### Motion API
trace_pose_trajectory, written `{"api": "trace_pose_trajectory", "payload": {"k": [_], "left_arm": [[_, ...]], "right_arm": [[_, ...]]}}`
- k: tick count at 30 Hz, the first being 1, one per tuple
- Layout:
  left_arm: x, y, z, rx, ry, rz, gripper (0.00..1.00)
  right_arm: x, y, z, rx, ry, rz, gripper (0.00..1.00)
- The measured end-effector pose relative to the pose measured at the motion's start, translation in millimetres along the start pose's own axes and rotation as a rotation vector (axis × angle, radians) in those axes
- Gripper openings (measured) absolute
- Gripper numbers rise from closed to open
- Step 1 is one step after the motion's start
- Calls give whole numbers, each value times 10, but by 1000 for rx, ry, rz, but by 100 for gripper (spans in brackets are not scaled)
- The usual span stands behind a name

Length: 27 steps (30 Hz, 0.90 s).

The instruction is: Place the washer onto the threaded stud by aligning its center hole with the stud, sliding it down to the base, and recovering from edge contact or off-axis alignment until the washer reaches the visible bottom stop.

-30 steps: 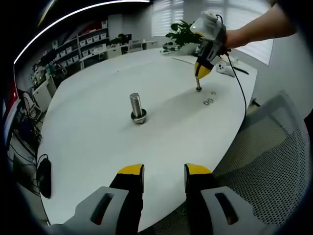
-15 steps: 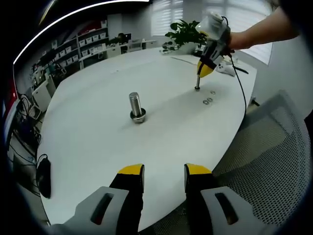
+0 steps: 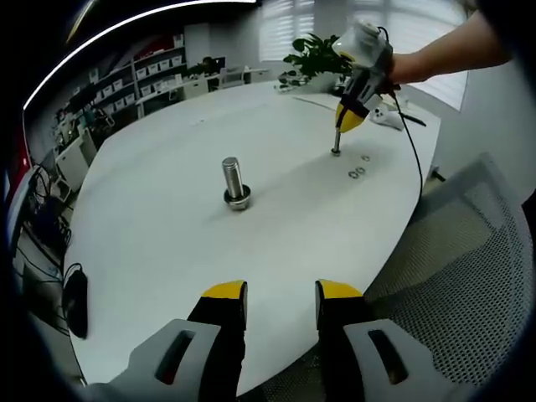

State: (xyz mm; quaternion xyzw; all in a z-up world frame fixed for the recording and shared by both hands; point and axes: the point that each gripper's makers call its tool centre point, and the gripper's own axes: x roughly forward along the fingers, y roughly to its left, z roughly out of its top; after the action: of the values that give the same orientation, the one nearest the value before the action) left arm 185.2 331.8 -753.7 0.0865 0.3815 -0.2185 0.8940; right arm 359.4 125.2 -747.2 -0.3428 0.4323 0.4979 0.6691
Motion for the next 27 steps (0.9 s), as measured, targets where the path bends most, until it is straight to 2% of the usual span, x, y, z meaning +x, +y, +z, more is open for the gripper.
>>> {"api": "trace_pose_trajectory", "payload": {"k": [11,15,18,27], "left_arm": [[-3,-1,10,3,-4,2,31],[5,-4,2,4,-1,-1,31],[1,-9,7,5,-2,-2,31],[-2,-16,28,8,-12,-7,31]], "right_arm": [[-5,18,-31,-9,7,-1,11],[-10,9,-37,-13,12,-11,18],[-37,13,-35,-4,7,-16,18],[-88,-6,-305,27,63,-43,22]]}}
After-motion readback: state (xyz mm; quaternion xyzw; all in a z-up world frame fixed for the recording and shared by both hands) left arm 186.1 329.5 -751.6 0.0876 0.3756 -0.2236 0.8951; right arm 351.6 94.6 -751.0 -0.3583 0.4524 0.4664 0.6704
